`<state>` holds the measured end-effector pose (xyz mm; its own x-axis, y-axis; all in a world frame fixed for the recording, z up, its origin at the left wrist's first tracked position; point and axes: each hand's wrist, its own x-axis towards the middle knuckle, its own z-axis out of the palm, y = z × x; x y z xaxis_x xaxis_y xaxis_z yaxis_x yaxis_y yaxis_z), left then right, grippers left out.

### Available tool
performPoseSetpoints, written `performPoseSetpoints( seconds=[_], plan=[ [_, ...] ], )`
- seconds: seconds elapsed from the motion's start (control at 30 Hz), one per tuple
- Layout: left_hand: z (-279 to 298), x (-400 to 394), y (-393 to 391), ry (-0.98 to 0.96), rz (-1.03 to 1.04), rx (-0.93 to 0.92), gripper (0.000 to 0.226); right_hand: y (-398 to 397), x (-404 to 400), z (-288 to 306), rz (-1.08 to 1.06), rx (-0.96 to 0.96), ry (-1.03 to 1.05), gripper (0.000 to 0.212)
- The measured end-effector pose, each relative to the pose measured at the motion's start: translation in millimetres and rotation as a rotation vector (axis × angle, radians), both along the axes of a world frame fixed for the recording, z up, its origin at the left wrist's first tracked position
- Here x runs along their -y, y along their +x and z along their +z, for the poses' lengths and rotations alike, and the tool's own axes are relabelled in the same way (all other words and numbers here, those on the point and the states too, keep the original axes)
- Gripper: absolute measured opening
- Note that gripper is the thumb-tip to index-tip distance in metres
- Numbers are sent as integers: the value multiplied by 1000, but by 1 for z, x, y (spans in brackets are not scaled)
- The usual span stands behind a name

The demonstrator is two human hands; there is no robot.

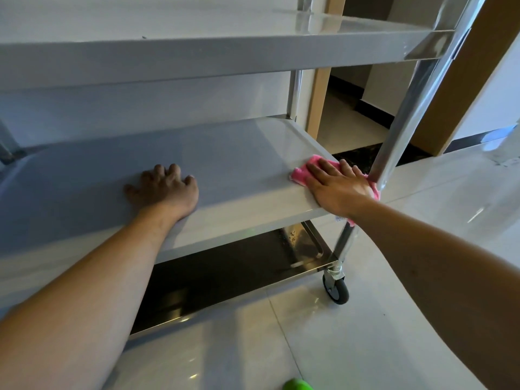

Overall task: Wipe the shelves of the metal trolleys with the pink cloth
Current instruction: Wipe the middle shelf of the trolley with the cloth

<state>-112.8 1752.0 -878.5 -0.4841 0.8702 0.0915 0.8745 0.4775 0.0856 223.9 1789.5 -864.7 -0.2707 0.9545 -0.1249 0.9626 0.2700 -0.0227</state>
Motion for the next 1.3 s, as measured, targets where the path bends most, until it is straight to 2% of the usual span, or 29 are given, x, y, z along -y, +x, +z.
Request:
performPoseSetpoints(
  seconds=[0.03,0.07,0.4,0.6,0.77,0.93,1.13,1.3],
  plan=[
    [0,-1,0,-6,1,1,49,-3,-3,-3,-16,-7,12,83],
    [0,-2,-1,-9,3,3,49,-6,-6,-5,-19,-8,14,75],
    [-1,-7,-12,-4,2,-12,48,-36,-54,-11,11,29,19,64],
    [3,-8,-12,10,3,-44,43,-64,-99,-9,22,-31,54,66],
    [24,-16,-2,-36,-9,29,39,-91,-140,-7,13,-106,51,70],
    [16,-11,2,25,-24,-22,18,-106,-180,-8,-11,-135,62,79],
    [11,-15,5,66,-9,-52,31,-127,-223,1,12,-146,29,81],
    [7,-16,4,55,0,-56,14,-144,-235,6,30,-138,11,84]
  ],
)
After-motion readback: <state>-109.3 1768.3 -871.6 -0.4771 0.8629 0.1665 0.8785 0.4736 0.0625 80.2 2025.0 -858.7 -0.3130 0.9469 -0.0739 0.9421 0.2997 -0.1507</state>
